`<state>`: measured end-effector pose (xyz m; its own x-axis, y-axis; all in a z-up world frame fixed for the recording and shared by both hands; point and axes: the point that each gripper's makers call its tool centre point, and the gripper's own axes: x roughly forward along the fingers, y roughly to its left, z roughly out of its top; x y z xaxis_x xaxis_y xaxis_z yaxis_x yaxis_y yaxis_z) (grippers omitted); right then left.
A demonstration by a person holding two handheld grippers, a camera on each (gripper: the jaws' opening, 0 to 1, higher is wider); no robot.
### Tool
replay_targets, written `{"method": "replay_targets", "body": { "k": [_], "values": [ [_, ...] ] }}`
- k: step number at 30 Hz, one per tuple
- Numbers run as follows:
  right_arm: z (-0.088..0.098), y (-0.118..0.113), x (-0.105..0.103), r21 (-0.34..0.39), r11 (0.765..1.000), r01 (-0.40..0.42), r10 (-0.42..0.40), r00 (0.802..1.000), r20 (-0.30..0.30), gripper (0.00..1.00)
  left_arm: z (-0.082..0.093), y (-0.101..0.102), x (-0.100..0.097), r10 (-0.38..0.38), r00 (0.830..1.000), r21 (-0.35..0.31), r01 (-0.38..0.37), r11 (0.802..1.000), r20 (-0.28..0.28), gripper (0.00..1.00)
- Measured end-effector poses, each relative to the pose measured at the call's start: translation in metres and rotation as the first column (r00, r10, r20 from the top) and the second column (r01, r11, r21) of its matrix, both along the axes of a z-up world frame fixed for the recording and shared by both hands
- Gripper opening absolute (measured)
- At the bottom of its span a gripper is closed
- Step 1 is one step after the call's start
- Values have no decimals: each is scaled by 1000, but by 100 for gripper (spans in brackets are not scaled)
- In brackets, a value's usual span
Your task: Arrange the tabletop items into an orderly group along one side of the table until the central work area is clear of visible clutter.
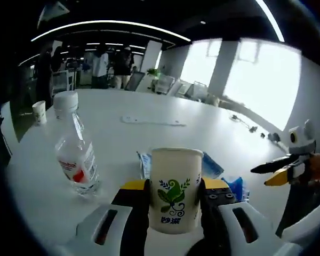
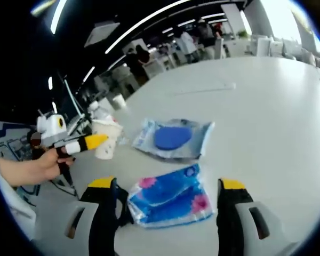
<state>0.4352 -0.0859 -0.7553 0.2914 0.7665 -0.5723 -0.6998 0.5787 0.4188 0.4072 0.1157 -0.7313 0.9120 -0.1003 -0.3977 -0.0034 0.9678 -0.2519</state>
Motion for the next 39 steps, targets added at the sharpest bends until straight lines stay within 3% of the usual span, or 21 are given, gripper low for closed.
{"method": "replay_targets", "body": {
  "k": [7,13,15,18,21,23,32,39],
  "values": [
    [-4,-8,-1,-5,1000,9,-9,1000,-15,74,-5,12,5,24,999,111,-28,993,33,33],
    [7,-2,-1,46,999,16,-15,1000,-27,73,9,11,13,64,992,72,-72,995,106,33],
    [12,5,2,70,997,19,-17,1000,-26,73,19,10,15,101,984,37,-107,994,145,33],
    [24,23,6,125,992,26,-22,999,-30,73,26,9,16,108,980,44,-117,992,166,33],
    [36,47,8,168,986,-6,7,1000,-8,74,33,7,16,126,974,28,-133,991,189,33],
    [40,59,7,183,983,-25,26,1000,1,74,40,6,15,142,962,1,-147,989,233,33],
    [49,103,-14,218,967,-130,130,991,11,74,42,4,10,138,962,3,-143,990,235,33],
    [61,124,-16,236,955,-179,177,984,28,74,46,7,9,135,959,-1,-139,990,248,33]
  ]
}}
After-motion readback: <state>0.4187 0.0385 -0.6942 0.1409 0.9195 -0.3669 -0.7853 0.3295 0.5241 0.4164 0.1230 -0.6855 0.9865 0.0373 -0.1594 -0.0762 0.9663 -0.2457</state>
